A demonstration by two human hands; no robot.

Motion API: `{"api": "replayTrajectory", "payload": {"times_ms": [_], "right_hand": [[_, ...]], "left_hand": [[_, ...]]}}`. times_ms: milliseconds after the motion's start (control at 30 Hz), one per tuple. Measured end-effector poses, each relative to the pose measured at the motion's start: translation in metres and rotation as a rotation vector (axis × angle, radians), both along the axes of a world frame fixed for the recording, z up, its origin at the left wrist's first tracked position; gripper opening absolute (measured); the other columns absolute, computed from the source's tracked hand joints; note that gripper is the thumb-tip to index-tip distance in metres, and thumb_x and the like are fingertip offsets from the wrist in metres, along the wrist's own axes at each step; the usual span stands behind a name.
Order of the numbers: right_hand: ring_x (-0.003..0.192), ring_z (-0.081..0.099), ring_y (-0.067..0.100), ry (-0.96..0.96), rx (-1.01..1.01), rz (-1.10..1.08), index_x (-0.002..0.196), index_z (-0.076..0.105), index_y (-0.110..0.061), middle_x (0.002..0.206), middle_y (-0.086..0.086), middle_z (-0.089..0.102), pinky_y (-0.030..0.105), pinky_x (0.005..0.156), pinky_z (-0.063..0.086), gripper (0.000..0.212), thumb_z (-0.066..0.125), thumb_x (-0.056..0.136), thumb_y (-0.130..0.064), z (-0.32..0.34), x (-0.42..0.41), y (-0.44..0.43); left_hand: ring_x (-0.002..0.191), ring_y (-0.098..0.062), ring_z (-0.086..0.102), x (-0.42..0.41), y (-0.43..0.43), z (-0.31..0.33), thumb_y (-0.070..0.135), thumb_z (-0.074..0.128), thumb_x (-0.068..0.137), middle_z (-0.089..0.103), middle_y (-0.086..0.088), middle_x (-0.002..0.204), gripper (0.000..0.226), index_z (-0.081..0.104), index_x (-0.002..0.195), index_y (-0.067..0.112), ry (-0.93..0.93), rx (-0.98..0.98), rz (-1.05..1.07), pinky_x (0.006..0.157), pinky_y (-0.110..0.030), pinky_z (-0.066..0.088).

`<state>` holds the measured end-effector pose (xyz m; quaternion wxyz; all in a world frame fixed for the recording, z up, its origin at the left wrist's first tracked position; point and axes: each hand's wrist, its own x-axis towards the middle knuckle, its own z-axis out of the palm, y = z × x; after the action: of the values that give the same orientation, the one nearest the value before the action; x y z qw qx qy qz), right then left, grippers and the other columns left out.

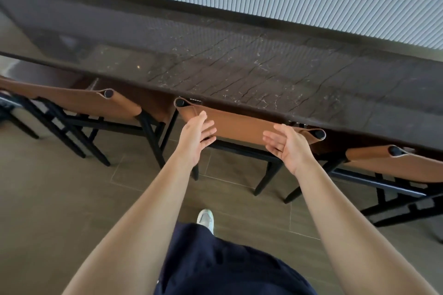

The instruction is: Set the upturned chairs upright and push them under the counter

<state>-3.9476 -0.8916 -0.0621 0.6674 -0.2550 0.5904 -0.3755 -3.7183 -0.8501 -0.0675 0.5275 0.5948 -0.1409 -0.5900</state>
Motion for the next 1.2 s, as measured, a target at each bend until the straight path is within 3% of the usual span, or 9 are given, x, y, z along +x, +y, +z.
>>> {"api": "replayTrajectory", "payload": {"times_ms": [100, 467, 800, 1200], "right_hand": [[0.102, 0.069, 0.020, 0.051, -0.081, 0.062, 0.133, 0.054, -0.020, 0.107, 0.008, 0.074, 0.037, 0.090, 0.056, 0.037, 0.055, 0.098, -0.034, 0.013, 0.000, 0.024], [0.109, 0.065, 0.014, 0.107, -0.233, 0.354, 0.121, 0.062, -0.033, 0.113, 0.001, 0.071, 0.036, 0.095, 0.053, 0.026, 0.051, 0.098, -0.040, 0.031, 0.055, 0.101], [0.106, 0.068, 0.015, 0.062, -0.256, 0.437, 0.118, 0.064, -0.032, 0.109, 0.000, 0.074, 0.040, 0.099, 0.051, 0.025, 0.052, 0.098, -0.041, 0.032, 0.171, 0.140], [0.098, 0.071, 0.014, 0.007, -0.179, 0.357, 0.115, 0.064, -0.031, 0.101, 0.002, 0.076, 0.036, 0.090, 0.054, 0.021, 0.054, 0.097, -0.038, 0.023, 0.337, 0.182]], "left_hand": [[0.108, -0.016, 0.064, -0.013, 0.040, 0.009, 0.039, 0.052, 0.097, 0.066, 0.001, 0.120, 0.027, 0.059, 0.119, 0.025, -0.039, -0.032, 0.080, 0.094, -0.036, 0.053], [0.108, -0.010, 0.064, 0.028, 0.161, 0.032, 0.043, 0.049, 0.097, 0.069, 0.004, 0.115, 0.025, 0.062, 0.115, 0.031, -0.209, -0.111, 0.282, 0.100, -0.036, 0.049], [0.105, -0.015, 0.067, 0.146, 0.232, 0.040, 0.053, 0.028, 0.101, 0.071, -0.002, 0.112, 0.044, 0.060, 0.117, 0.028, -0.237, -0.131, 0.428, 0.104, -0.041, 0.045], [0.102, -0.012, 0.068, 0.314, 0.250, 0.054, 0.061, 0.019, 0.098, 0.075, 0.001, 0.104, 0.053, 0.059, 0.117, 0.031, -0.263, -0.133, 0.329, 0.104, -0.040, 0.044]]}}
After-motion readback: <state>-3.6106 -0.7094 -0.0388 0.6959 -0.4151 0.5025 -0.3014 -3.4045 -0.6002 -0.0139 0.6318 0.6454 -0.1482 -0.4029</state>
